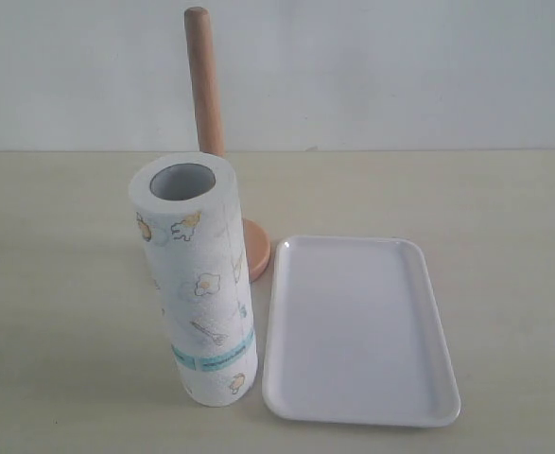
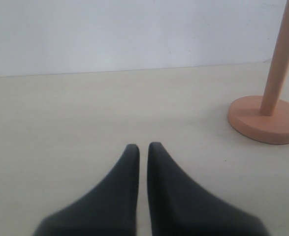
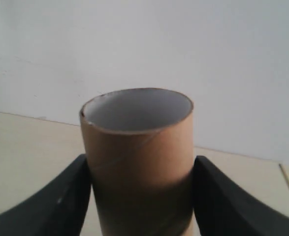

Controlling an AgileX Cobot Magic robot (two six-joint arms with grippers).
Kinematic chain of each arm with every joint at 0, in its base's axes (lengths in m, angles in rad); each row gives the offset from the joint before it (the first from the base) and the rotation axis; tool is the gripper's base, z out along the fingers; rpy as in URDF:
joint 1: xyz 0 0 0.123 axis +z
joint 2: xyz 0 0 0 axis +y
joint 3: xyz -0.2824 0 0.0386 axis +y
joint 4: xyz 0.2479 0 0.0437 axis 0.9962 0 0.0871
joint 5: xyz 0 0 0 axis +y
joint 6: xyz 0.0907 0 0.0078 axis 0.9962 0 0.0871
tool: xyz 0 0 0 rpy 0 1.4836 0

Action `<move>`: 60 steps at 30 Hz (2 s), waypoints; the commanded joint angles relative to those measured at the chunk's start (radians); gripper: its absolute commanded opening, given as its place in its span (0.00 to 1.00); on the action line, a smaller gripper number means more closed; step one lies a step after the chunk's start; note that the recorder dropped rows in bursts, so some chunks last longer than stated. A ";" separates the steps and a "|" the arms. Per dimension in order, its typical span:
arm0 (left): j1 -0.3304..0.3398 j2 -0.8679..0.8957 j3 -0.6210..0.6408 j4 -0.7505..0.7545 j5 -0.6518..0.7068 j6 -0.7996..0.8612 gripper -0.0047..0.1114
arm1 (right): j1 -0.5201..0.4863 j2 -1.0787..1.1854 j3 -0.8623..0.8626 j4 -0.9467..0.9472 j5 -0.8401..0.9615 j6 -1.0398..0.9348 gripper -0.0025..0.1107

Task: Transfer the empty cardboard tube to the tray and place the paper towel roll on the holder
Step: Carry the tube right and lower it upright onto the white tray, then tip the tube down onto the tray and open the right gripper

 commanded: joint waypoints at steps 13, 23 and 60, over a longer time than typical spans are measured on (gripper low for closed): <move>-0.004 -0.003 0.004 -0.010 -0.003 0.004 0.09 | 0.164 0.144 -0.205 1.070 0.823 -1.101 0.02; -0.004 -0.003 0.004 -0.010 -0.003 0.004 0.09 | 0.164 0.344 -0.459 2.021 0.829 -1.537 0.02; -0.004 -0.003 0.004 -0.010 -0.003 0.004 0.09 | 0.222 1.048 -1.128 2.107 1.232 -1.420 0.02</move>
